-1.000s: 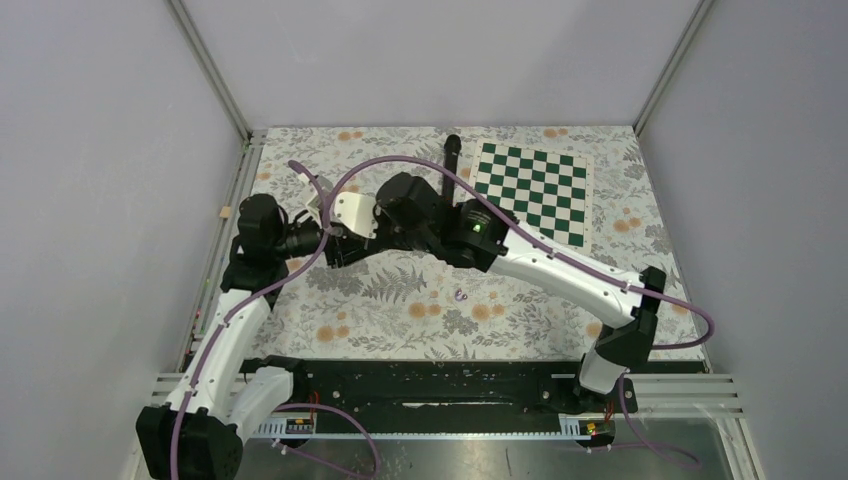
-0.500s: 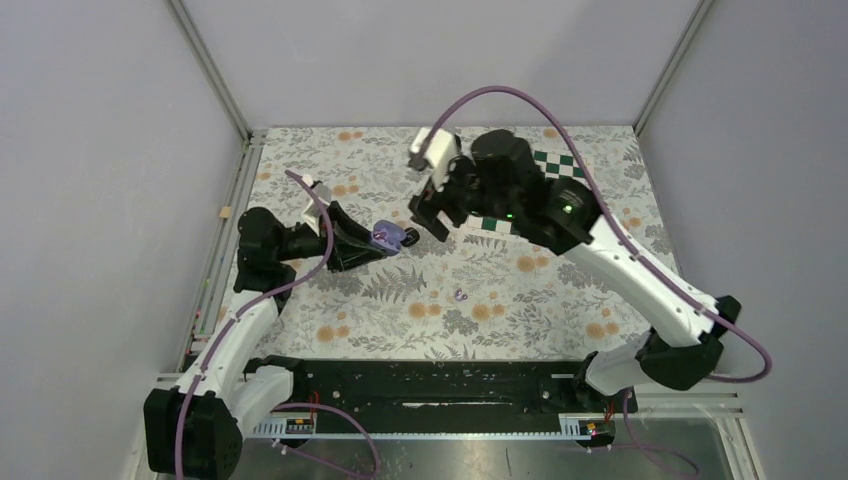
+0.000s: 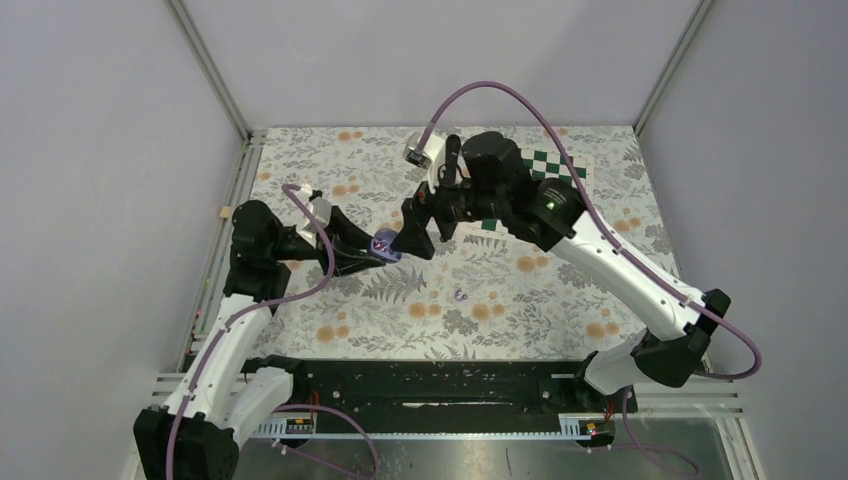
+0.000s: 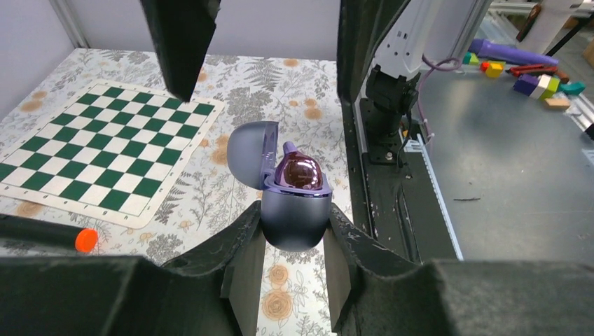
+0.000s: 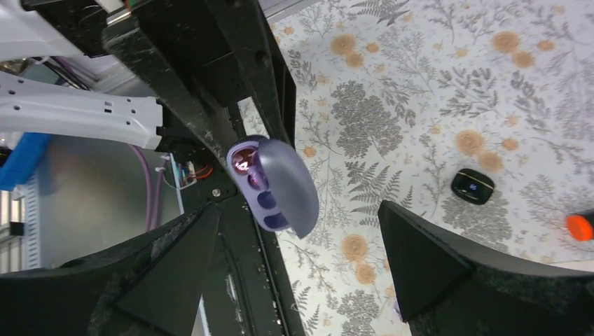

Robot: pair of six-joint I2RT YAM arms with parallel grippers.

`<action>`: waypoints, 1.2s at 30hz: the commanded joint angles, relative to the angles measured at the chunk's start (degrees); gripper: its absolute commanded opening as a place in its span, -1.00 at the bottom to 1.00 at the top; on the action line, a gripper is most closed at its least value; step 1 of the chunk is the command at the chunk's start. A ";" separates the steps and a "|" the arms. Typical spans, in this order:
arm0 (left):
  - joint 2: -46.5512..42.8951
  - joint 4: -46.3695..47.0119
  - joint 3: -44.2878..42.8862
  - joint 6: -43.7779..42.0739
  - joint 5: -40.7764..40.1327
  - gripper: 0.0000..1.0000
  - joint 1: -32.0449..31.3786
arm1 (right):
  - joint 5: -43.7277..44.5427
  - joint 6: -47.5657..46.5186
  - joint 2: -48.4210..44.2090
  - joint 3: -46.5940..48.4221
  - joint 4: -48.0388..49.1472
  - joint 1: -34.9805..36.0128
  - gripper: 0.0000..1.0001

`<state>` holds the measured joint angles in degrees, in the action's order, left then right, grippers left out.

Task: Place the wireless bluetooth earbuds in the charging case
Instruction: Insert the left earbud into the left side groove of the charging case.

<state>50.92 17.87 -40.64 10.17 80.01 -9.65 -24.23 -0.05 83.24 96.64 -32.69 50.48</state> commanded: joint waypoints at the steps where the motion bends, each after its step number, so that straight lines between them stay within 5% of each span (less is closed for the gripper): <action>1: -2.21 -13.36 -3.96 -14.00 1.13 -1.00 -0.19 | -5.03 4.90 2.59 3.86 3.18 0.06 0.86; 36: -5.16 -15.38 -3.02 -12.13 -0.41 -1.00 -0.24 | -7.55 0.99 9.46 5.85 0.04 0.14 0.58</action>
<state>46.87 -0.05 -41.91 -1.61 79.35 -9.67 -32.21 1.37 91.83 99.70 -32.05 50.48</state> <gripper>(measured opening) 0.327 0.799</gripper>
